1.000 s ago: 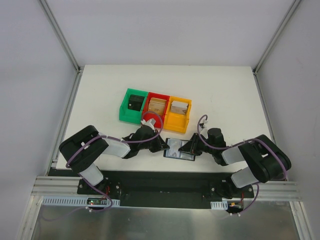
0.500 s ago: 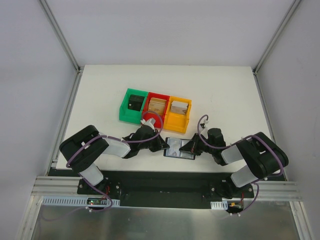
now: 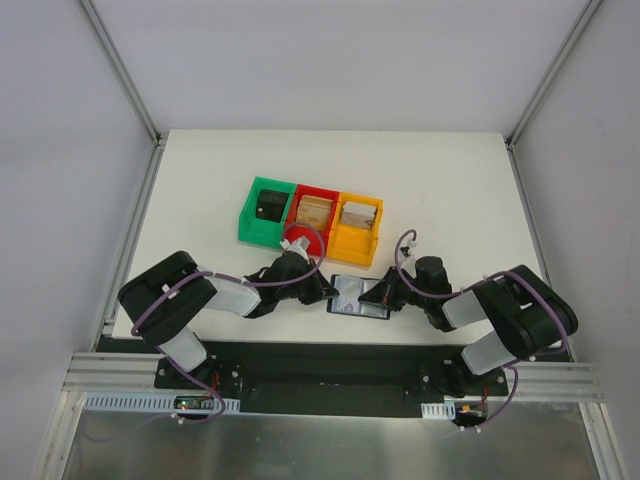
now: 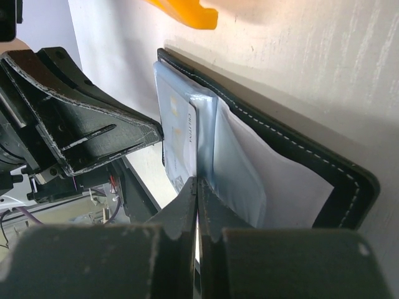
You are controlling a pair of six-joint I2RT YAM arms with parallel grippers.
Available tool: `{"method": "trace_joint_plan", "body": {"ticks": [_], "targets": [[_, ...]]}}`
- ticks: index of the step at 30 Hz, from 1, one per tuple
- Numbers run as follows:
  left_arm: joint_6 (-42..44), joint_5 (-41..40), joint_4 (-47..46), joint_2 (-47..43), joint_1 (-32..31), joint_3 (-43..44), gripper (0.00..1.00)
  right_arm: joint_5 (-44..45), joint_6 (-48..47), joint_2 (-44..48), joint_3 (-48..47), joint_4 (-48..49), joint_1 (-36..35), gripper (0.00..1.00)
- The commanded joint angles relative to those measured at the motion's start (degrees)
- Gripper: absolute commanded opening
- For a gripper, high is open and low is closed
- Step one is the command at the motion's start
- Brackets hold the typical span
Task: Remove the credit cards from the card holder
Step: Remove the credit card from the card holder.
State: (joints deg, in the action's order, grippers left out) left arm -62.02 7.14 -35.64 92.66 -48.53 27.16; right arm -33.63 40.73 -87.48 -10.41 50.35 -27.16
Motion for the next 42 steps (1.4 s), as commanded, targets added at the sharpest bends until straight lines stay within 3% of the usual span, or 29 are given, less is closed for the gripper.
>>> {"method": "trace_joint_plan", "body": {"ticks": [1, 18, 23, 27, 42], "targets": [[1.02, -2.48, 10.06, 1.56, -1.56, -2.99, 0.00, -1.27, -1.97, 2.75, 0.04, 2.74, -0.44, 0.00], [0.23, -3.62, 11.03, 0.68, -1.48, -3.78, 0.00, -1.09, -5.31, 7.76, 0.22, -4.38, 0.79, 0.00], [0.49, -3.18, 11.03, 1.03, -1.48, -3.51, 0.00, -1.53, -4.78, 7.76, -0.13, -4.47, 0.79, 0.24], [0.49, -3.18, 11.03, 1.20, -1.48, -3.34, 0.00, -1.79, -4.61, 7.24, -0.31, -4.38, 0.79, 0.34], [0.76, -2.57, 10.94, 1.91, -1.48, -2.81, 0.00, -2.41, -2.94, 5.31, -1.01, -1.13, 0.70, 0.36]]}}
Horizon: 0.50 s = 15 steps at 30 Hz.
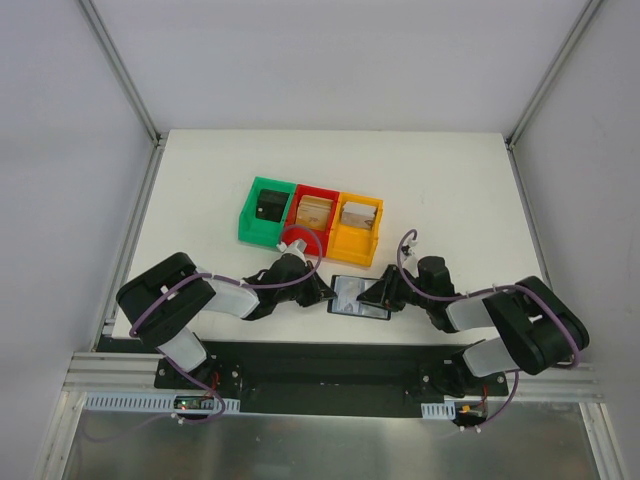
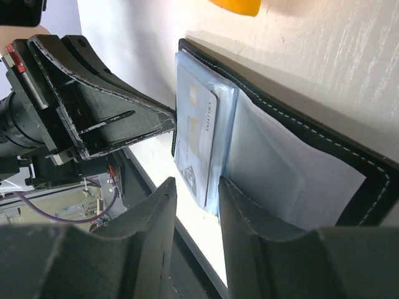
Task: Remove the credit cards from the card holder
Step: Remove the credit card from the card holder.
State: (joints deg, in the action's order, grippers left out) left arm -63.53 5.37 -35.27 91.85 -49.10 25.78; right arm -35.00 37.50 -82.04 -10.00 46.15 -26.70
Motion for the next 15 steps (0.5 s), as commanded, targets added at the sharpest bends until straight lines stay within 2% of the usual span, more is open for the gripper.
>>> {"method": "trace_joint_plan", "body": {"ticks": [1, 10, 15], "targets": [[2.27, -0.80, 10.57, 2.72, -1.00, -1.35, 0.00, -1.12, 0.56, -0.31, -1.51, 3.07, 0.24, 0.36], [2.53, -1.06, 11.18, 2.54, -1.26, -1.08, 0.00, -0.24, 1.09, 1.08, -2.13, 2.55, 0.59, 0.36], [2.18, -1.67, 11.18, 1.93, -1.26, -1.70, 0.00, 1.08, -3.04, 9.16, -4.23, -11.66, 0.77, 0.38]]}}
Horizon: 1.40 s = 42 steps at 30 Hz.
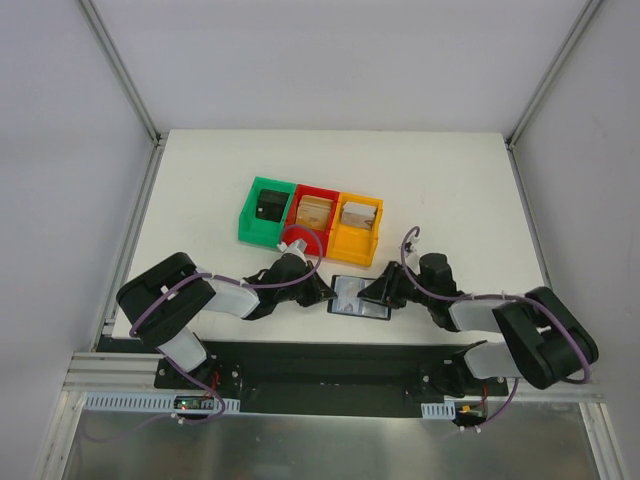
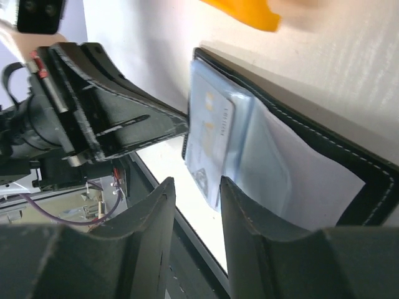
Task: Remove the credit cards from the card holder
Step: Remove the credit card from the card holder.
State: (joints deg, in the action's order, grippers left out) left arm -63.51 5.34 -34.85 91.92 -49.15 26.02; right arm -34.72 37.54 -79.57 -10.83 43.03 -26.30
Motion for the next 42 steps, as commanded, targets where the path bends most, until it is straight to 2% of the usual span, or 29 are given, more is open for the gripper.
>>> {"method": "trace_joint_plan", "body": {"ticks": [1, 4, 8, 22, 29, 30, 31, 42], "targets": [[2.16, -1.65, 10.77, 1.86, -1.22, -1.85, 0.00, 0.79, -3.09, 8.71, -4.02, -11.27, 0.38, 0.38], [2.16, -1.74, 10.94, 2.12, -1.22, -1.68, 0.00, 0.79, -3.09, 13.46, -6.21, -19.36, 0.46, 0.38], [2.16, -1.65, 11.30, 2.39, -1.22, -1.32, 0.00, 0.79, -3.09, 16.20, -7.80, -22.63, 0.29, 0.38], [2.25, -2.00, 11.47, 1.95, -1.22, -1.23, 0.00, 0.79, -3.09, 7.16, -7.10, -14.99, -5.33, 0.38], [2.07, -2.44, 11.56, 1.16, -1.30, -1.76, 0.00, 0.79, -3.09, 4.69, -6.75, -14.99, -5.42, 0.38], [2.07, -2.44, 11.56, 1.16, -1.48, -1.85, 0.00, 6.01, -7.35, 4.34, -6.75, -15.42, -5.42, 0.40], [1.98, -2.62, 11.56, 1.07, -1.31, -1.94, 0.00, 6.41, -7.65, 4.25, -6.49, -15.51, -5.25, 0.40], [1.89, -2.44, 11.21, 1.24, -1.57, -1.94, 0.00, 6.51, -7.39, 3.02, -5.78, -13.15, -5.34, 0.41]]}}
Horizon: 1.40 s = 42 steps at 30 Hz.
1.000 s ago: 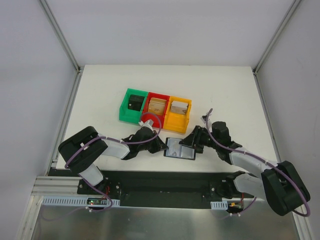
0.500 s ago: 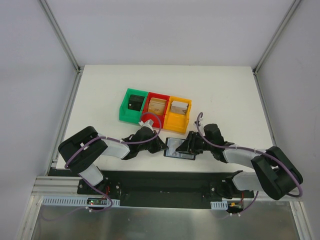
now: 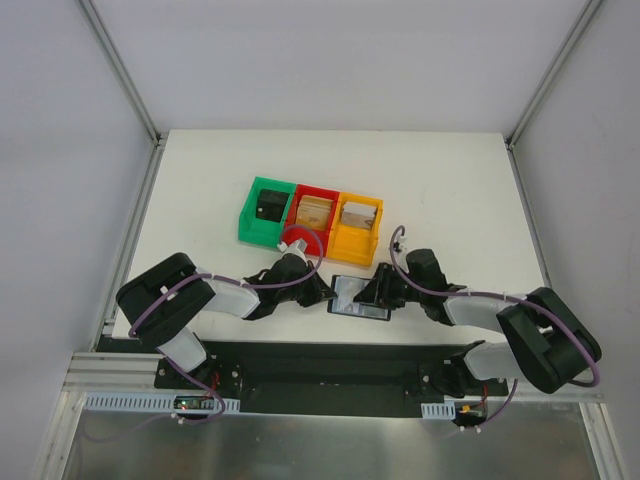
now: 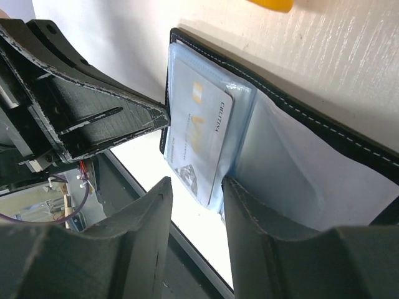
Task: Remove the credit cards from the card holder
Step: Remove the credit card from the card holder.
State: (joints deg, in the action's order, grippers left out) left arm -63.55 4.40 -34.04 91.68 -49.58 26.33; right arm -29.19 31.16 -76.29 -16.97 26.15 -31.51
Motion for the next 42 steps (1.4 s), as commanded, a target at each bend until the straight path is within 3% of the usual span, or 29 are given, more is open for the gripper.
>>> {"method": "trace_joint_plan", "body": {"ticks": [1, 11, 21, 28, 33, 42], "targets": [[2.02, -1.42, 10.49, 1.66, -1.04, -2.07, 0.00, 0.89, -0.75, -0.26, 0.36, 4.25, -0.13, 0.41], [2.20, -1.42, 10.49, 1.75, -1.48, -1.89, 0.00, 0.19, 3.20, -1.57, 2.20, 12.07, -0.13, 0.38], [2.29, -2.03, 10.84, 1.22, -2.01, -1.81, 0.00, 1.24, 11.02, -6.50, 6.42, 27.63, 0.48, 0.37], [2.20, -2.21, 10.93, 1.31, -2.10, -1.89, 0.00, 1.77, 15.07, -10.45, 8.18, 36.93, 1.18, 0.27], [2.20, -2.03, 10.93, 1.66, -2.01, -1.81, 0.00, 1.07, 18.32, -15.37, 9.24, 46.52, 1.18, 0.27], [2.46, -1.68, 10.93, 2.28, -2.10, -1.28, 0.00, -1.13, 19.20, -18.28, 8.89, 50.66, 1.18, 0.26]]}}
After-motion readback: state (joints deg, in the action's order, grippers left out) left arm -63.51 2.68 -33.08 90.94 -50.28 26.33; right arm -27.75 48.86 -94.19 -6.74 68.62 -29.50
